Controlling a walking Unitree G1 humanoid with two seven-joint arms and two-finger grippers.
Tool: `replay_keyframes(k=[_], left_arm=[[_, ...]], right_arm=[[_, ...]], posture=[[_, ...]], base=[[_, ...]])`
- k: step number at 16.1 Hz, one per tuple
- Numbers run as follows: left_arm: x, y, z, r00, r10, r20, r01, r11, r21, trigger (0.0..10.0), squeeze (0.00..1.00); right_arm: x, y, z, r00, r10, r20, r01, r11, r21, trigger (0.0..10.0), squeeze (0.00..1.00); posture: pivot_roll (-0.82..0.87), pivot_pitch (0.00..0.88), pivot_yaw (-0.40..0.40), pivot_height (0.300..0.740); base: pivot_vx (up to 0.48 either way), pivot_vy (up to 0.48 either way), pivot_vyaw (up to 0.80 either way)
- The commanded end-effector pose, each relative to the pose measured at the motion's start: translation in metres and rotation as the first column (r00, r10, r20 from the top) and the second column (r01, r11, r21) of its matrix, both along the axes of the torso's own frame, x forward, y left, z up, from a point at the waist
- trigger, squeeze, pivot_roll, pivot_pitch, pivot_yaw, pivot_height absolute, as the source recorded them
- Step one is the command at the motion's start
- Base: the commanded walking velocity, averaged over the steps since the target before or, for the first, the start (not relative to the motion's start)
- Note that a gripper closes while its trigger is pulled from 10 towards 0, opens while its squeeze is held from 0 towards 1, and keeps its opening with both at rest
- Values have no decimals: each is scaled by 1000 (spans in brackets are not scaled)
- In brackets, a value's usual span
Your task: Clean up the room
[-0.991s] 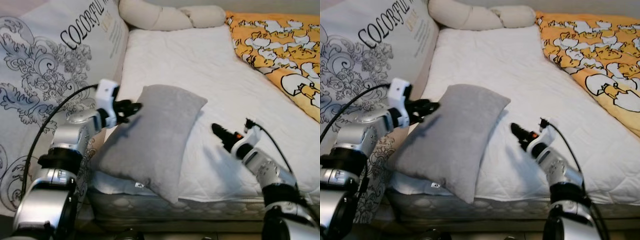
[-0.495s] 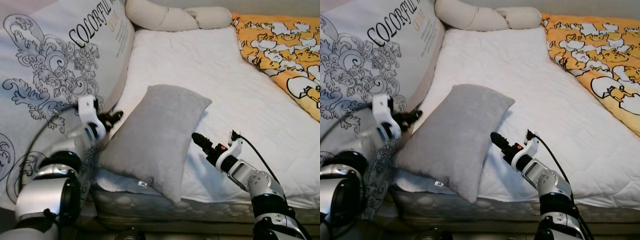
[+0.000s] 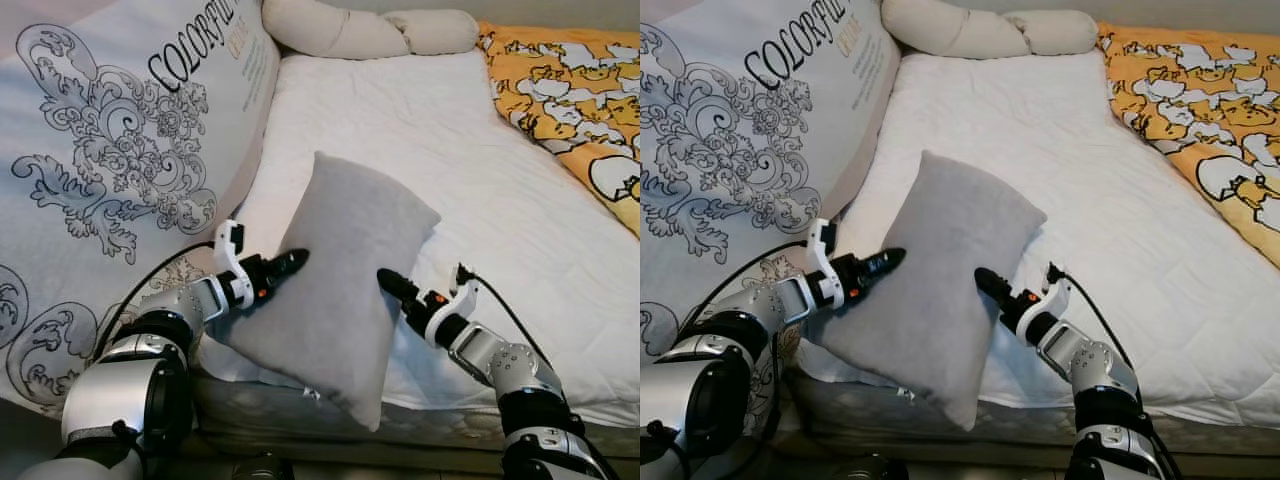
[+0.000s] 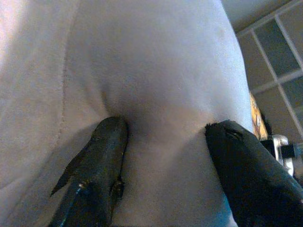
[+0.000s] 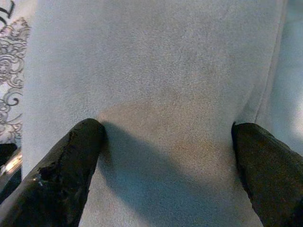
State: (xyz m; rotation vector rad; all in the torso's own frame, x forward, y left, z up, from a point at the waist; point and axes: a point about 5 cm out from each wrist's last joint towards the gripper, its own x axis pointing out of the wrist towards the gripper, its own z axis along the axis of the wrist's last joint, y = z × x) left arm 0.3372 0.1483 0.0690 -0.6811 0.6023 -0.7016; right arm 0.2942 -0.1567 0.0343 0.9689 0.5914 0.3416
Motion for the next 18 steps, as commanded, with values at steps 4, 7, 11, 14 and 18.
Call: replay_keyframes(k=[4,7,11,14,18], left_arm=[[-8,-13,-8,986,-168,18,165,980,113,0,0],[-3,-8,-7,975,-194,106,157,944,289,0,0],[5,-4,4,966,-187,176,124,939,320,0,0],[8,-7,11,947,-229,227,140,926,350,0,0],[12,-9,19,915,-275,297,134,898,419,0,0]], right_arm=[[-5,8,-9,999,23,-48,-24,1000,-10,10000,0],[-6,12,-13,998,29,-53,-29,1000,-7,0,0],[-6,13,-14,998,29,-54,-32,999,-42,10000,0],[-10,6,-9,987,159,33,-150,969,-198,10000,0],[-15,-44,30,913,330,239,-223,895,-386,10000,0]], posture=[[-55,0,70,740],[-45,0,71,740],[-32,0,76,740],[-23,0,76,740],[-23,0,83,740]], base=[[0,0,0],[0,0,0],[0,0,0],[0,0,0],[0,0,0]])
